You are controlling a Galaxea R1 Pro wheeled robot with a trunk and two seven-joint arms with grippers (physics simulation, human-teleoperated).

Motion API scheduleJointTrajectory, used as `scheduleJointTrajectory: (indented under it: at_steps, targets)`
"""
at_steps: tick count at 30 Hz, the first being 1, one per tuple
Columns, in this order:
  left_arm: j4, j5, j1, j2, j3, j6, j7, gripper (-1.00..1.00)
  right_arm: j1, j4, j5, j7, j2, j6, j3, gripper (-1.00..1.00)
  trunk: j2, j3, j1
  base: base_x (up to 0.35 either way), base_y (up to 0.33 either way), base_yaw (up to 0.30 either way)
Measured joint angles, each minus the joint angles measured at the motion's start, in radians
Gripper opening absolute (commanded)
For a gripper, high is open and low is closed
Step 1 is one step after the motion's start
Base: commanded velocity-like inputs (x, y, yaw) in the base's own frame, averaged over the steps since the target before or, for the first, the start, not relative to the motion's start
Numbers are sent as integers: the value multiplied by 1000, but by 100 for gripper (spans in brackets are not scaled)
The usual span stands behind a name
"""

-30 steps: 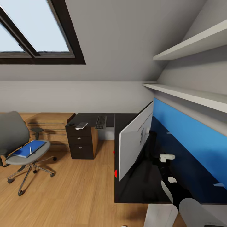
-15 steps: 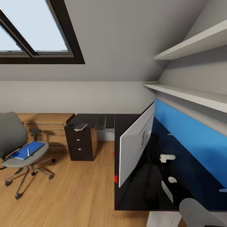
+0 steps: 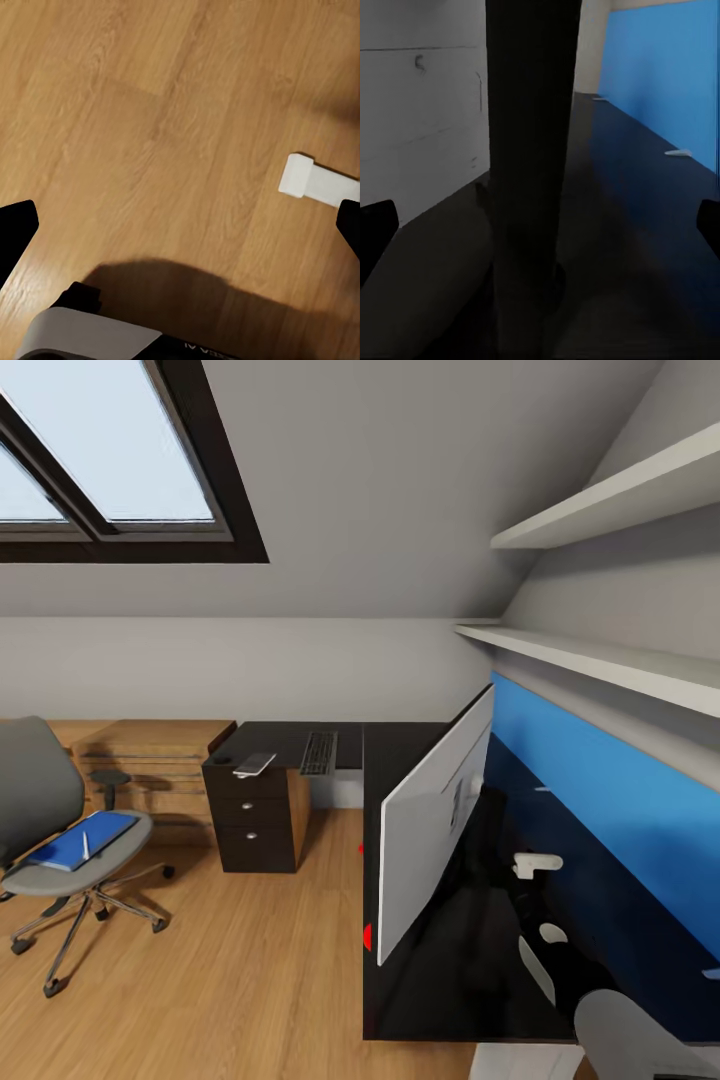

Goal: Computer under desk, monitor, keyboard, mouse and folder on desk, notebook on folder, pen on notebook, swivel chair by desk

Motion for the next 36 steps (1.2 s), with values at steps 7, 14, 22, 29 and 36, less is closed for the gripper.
scheduleJointTrajectory:
  at_steps: [7,14,22,29,36]
  targets:
    - [0,0,0,0,0,0,0,100,0,15,-1,-1,-6,0,0,100,0,0,0,132,0,0]
    - [0,0,0,1,0,0,0,100,-1,16,-1,-1,-6,1,0,100,0,0,0,133,0,0]
    - [2,1,0,2,0,0,0,100,0,16,-2,-2,-19,1,0,100,0,0,0,144,0,0]
    - [2,0,0,0,0,0,0,100,0,16,-2,-1,-20,1,0,100,0,0,0,47,0,0]
    - [2,0,0,0,0,0,0,100,0,16,-2,-2,-20,1,0,100,0,0,0,91,0,0]
